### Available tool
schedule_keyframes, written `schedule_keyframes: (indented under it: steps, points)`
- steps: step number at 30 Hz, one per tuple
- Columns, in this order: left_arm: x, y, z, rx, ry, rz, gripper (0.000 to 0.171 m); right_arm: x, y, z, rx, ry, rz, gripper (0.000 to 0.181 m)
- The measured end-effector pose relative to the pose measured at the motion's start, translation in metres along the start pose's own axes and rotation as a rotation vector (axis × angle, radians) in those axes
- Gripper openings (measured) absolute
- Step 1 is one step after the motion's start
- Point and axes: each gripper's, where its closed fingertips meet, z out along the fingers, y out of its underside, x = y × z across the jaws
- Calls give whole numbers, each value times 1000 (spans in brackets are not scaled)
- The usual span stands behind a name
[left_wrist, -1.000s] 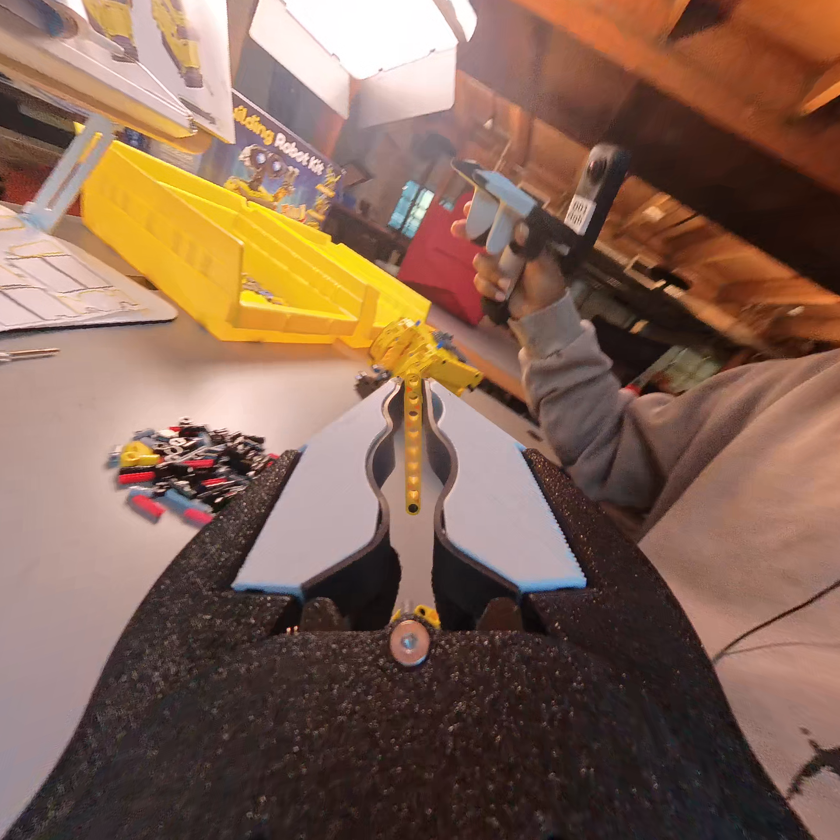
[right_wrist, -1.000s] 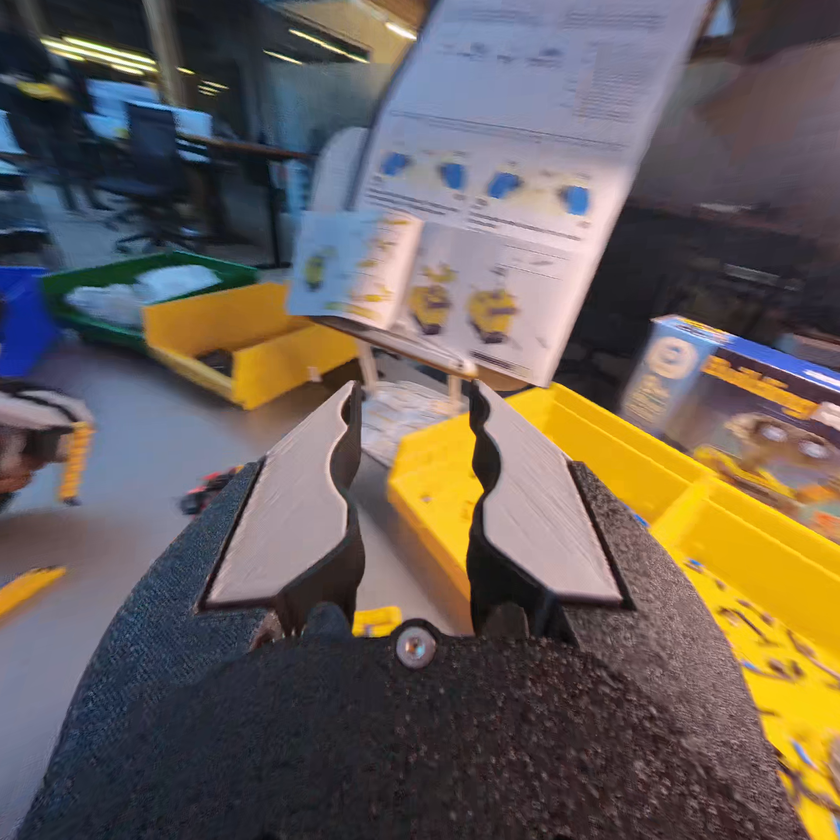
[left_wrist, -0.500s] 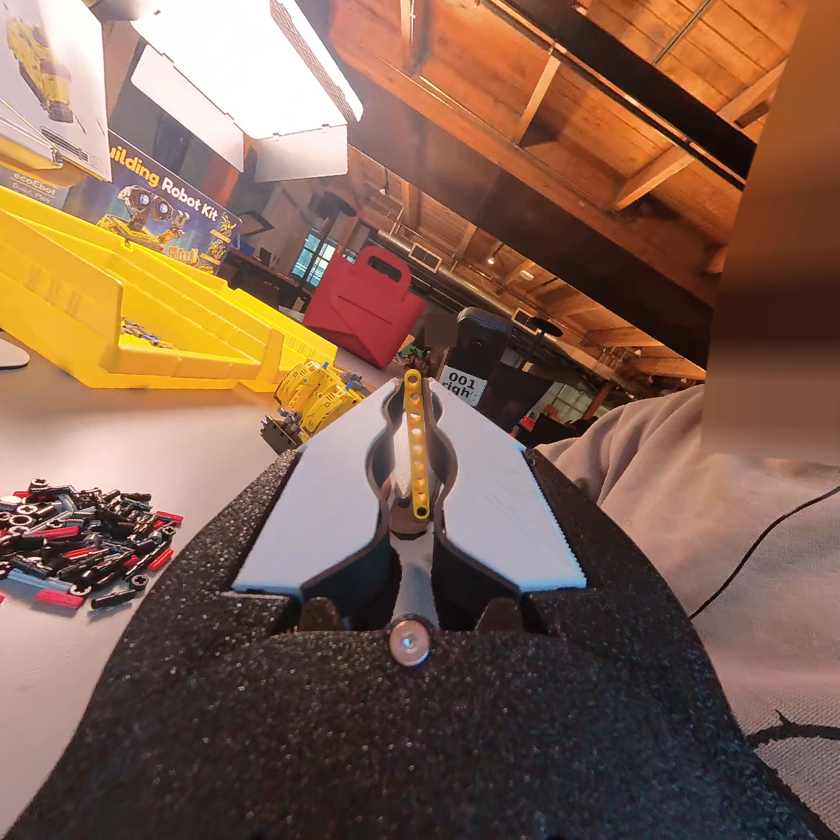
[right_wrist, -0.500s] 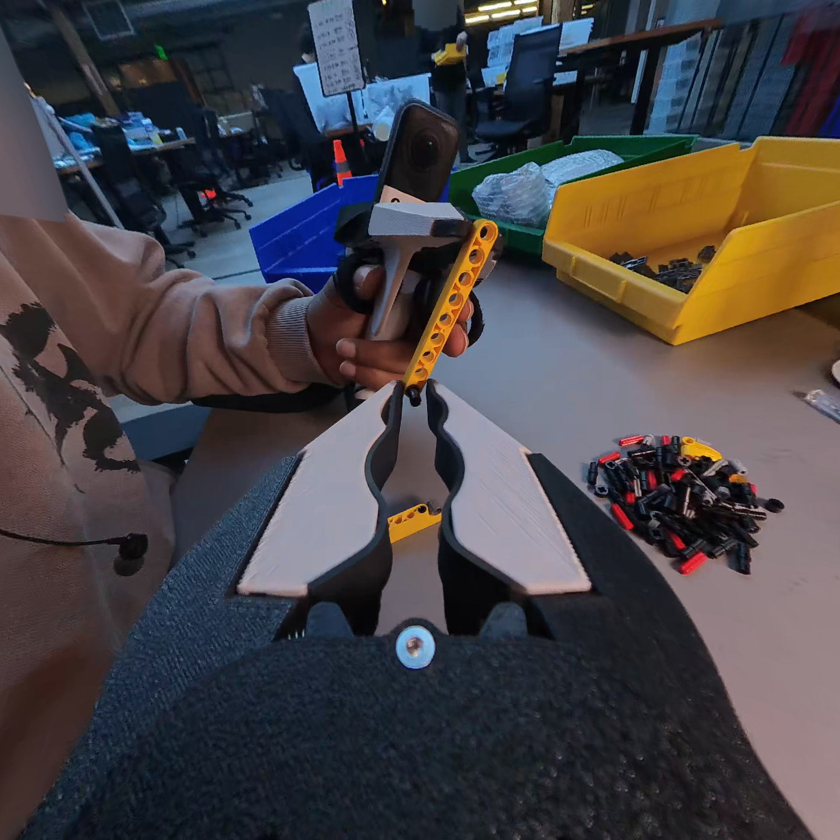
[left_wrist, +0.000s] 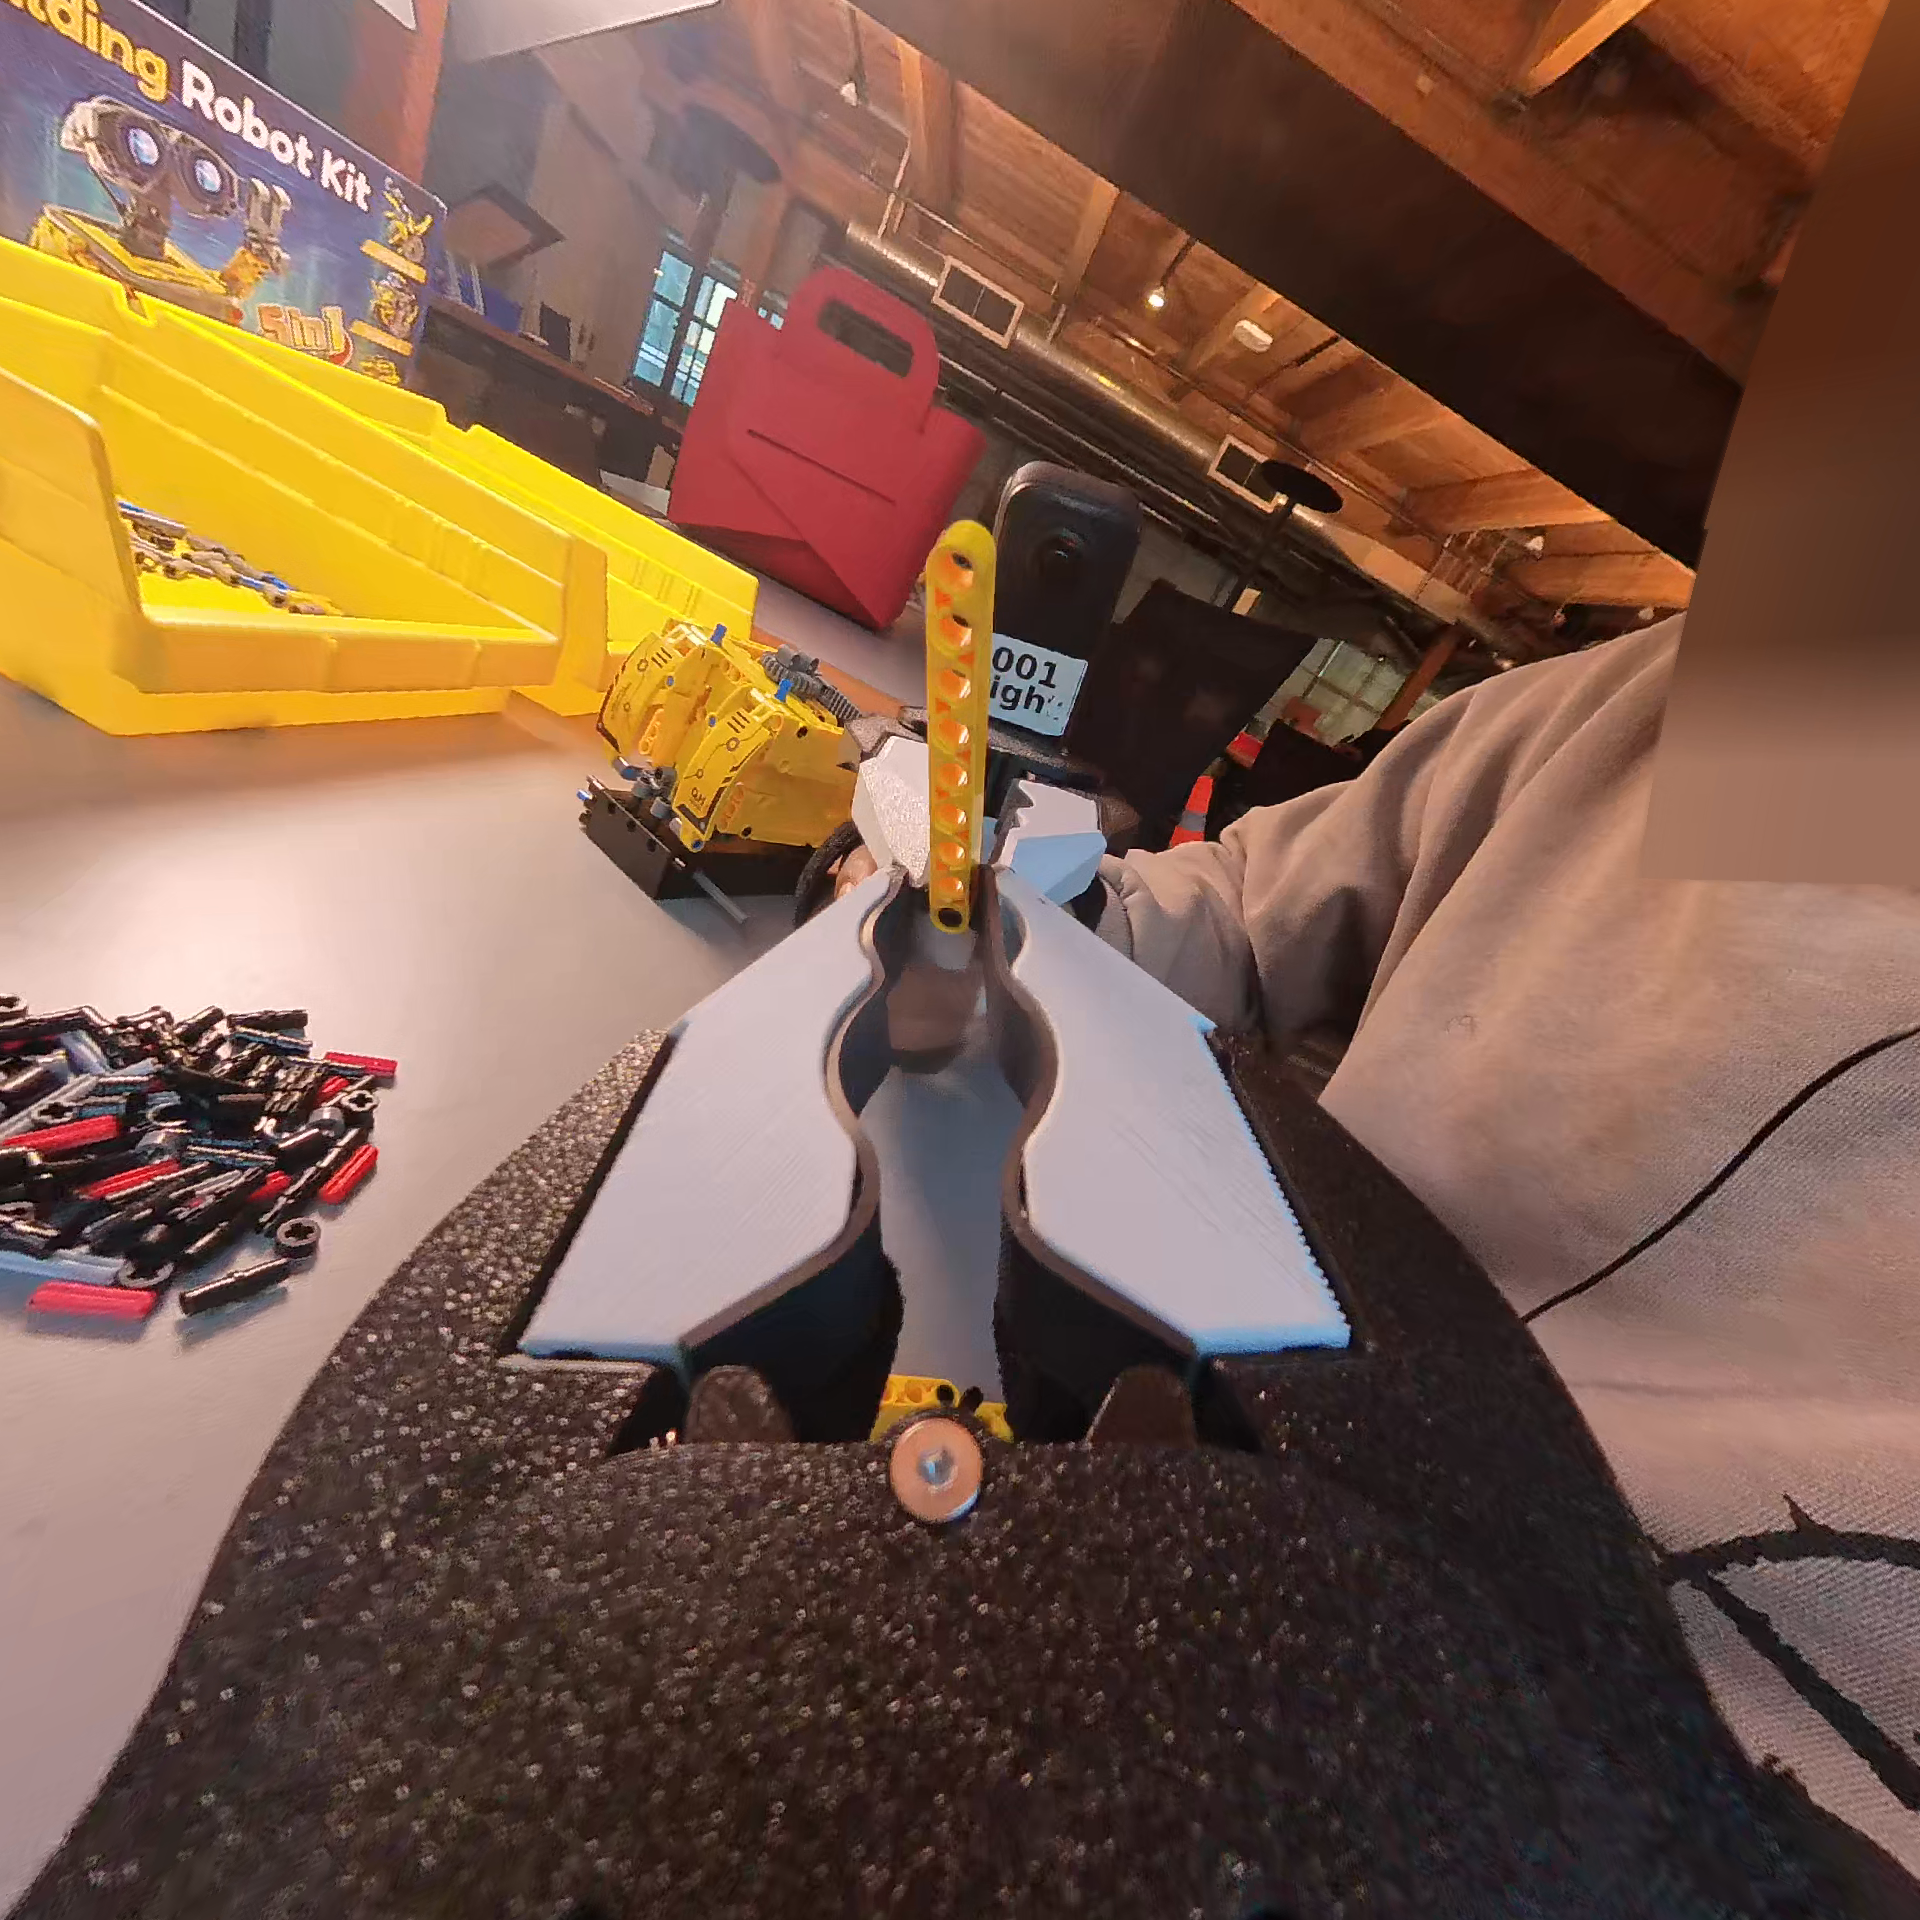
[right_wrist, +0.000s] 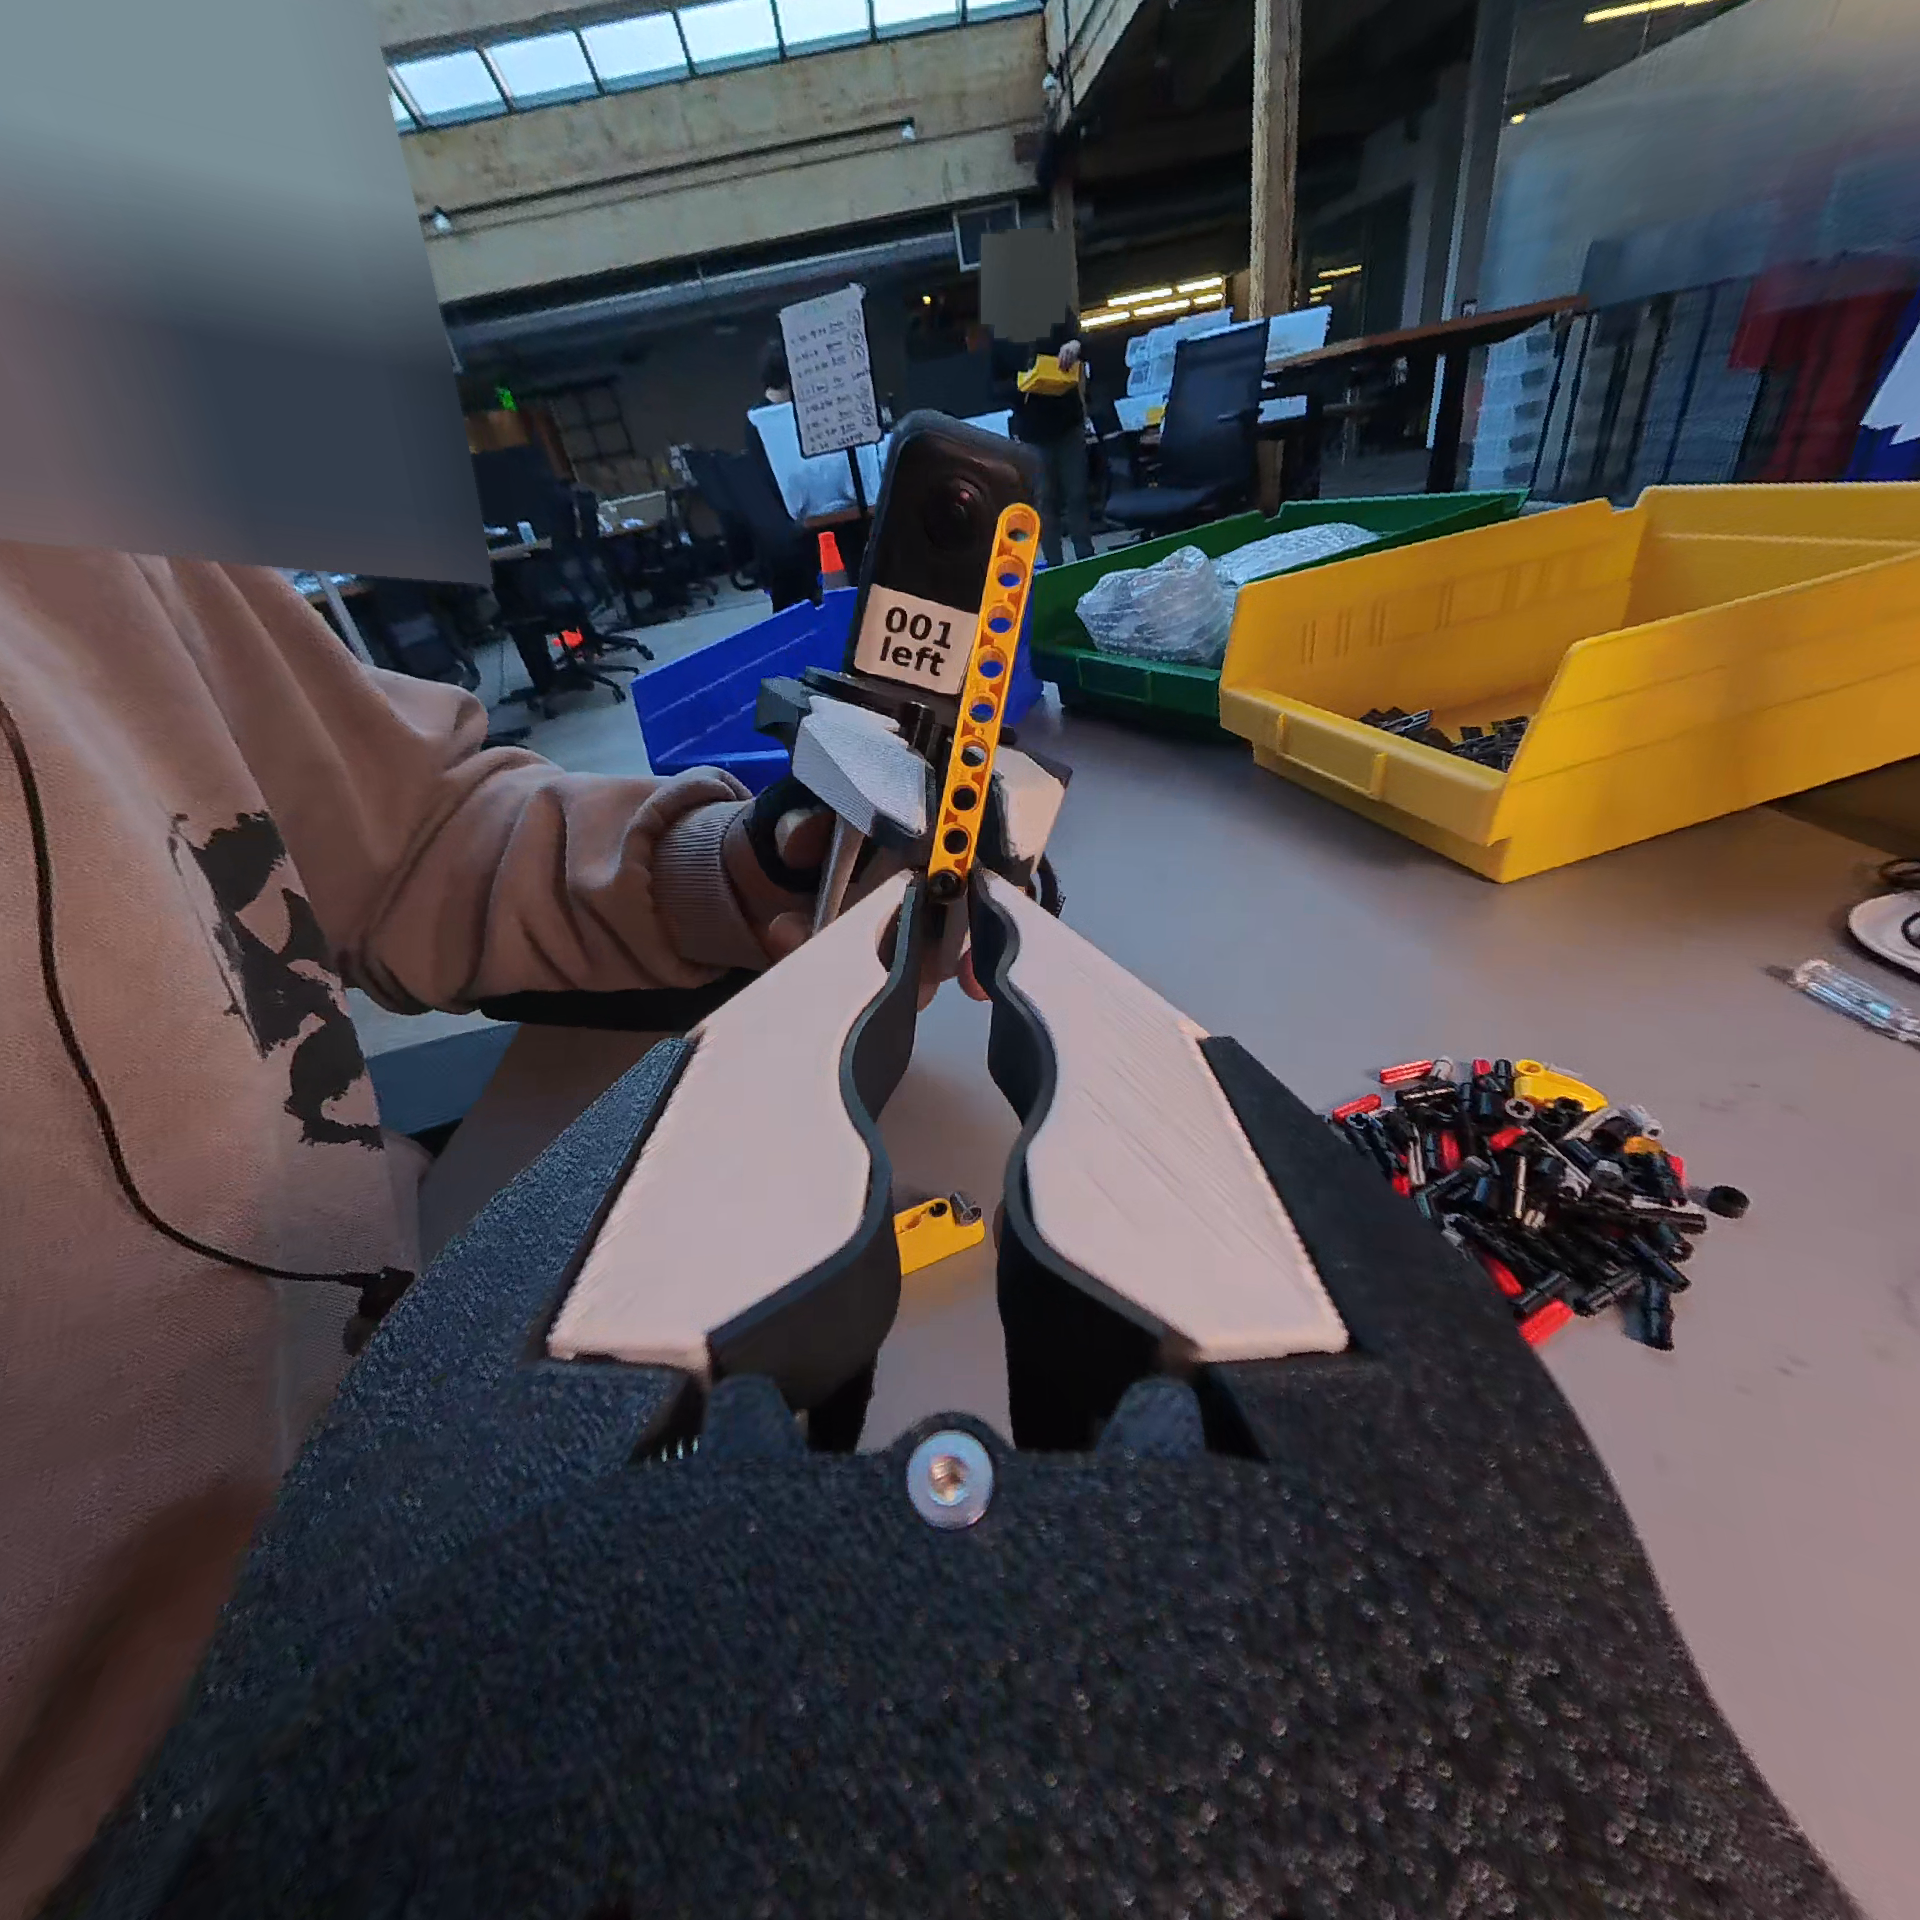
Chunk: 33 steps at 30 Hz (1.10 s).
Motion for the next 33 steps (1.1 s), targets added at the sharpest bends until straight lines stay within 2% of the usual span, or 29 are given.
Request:
schedule_keyframes:
  steps: [9,16,22,31,33]
  points:
    - [-5,6,-4,-70,-32,30,6,2,10,-3,-81,15,-106,11]
    - [-3,11,-3,-95,-14,14,6,1,12,-4,-100,6,-130,6]
    - [4,9,-2,-69,38,-24,7,-5,11,-6,-89,-42,-123,4]
    - [14,14,-1,-157,49,62,6,-17,11,-3,-102,-76,-154,3]
    - [7,5,-13,-143,14,52,6,-15,1,-6,-50,-76,-146,3]
